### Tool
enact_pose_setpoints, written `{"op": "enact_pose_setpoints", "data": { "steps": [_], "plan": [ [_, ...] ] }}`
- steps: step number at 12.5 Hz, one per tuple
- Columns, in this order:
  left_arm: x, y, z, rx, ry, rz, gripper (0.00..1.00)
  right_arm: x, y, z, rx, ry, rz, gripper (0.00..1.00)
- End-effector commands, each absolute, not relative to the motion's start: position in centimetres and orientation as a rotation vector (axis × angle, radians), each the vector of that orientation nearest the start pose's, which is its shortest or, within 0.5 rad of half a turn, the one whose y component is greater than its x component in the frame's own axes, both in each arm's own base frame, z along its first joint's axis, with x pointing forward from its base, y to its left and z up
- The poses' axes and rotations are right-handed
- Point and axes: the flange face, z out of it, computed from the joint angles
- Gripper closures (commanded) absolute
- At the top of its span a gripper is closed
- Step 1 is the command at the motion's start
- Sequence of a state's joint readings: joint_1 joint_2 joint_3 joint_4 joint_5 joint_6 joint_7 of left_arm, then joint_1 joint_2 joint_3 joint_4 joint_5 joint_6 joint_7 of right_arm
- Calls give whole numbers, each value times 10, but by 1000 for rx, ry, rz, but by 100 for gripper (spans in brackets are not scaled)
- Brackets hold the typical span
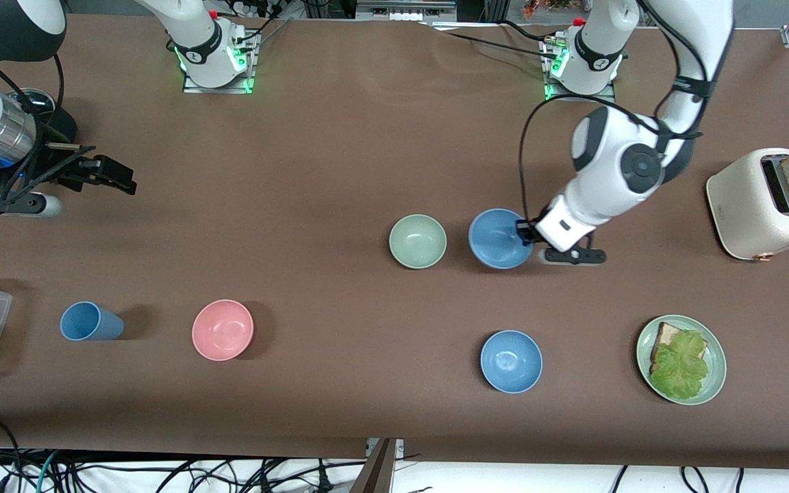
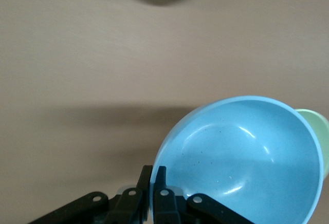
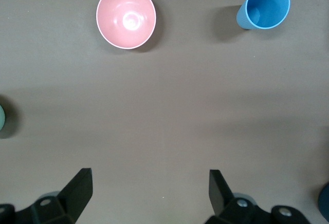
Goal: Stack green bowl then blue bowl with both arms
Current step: 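Lower the blue bowl into the green bowl with the left gripper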
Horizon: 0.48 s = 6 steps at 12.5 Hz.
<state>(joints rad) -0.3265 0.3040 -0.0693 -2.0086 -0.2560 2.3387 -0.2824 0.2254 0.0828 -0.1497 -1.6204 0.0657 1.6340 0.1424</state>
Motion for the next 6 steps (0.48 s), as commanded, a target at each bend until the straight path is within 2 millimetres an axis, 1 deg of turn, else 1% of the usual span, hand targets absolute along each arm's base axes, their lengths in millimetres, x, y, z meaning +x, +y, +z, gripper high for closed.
{"op": "enact_pose_setpoints", "data": {
  "steps": [1,2,4,6],
  "plan": [
    [560,-284,303,-3349,-207,104,100,576,51,565,-3082,92,119,0],
    [557,-301,302,-3349,-226,110,100,576,51,565,-3082,92,119,0],
    [552,-338,290,-3339,-262,126,100,577,51,564,-3082,92,121,0],
    [552,-363,280,-3332,-303,137,100,577,51,564,-3082,92,121,0]
  ]
}}
